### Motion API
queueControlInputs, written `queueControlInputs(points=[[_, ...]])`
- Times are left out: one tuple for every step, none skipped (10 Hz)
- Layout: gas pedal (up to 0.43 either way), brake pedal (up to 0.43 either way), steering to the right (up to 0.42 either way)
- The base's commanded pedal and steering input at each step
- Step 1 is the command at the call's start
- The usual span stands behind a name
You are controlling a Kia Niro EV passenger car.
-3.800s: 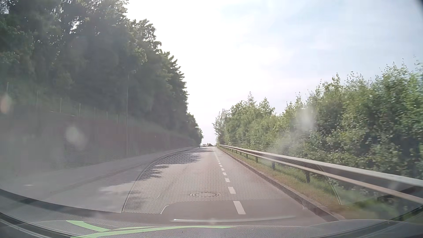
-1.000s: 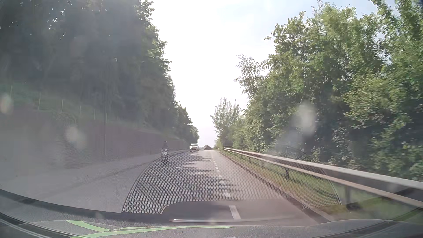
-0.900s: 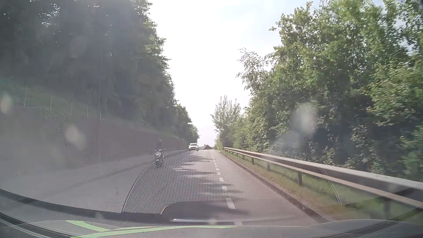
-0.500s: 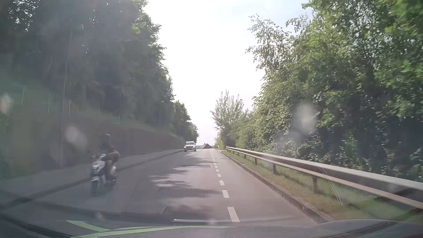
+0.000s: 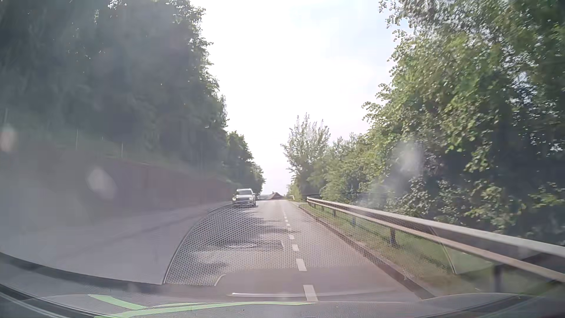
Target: Follow the waypoints while adhering to traffic rules and regulations
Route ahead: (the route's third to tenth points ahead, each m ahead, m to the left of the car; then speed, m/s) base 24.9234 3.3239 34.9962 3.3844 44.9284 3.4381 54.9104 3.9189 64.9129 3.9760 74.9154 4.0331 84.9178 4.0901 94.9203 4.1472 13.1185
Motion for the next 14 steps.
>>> queueControlInputs(points=[[0.118,0.000,-0.003],[0.110,0.000,-0.003],[0.110,0.000,-0.004],[0.110,0.000,-0.004],[0.110,0.000,-0.004],[0.110,0.000,-0.004],[0.110,0.000,-0.005],[0.110,0.000,-0.005],[0.110,0.000,-0.004],[0.110,0.000,-0.004],[0.110,0.000,-0.004],[0.110,0.000,-0.003],[0.110,0.000,-0.002],[0.110,0.000,-0.001]])
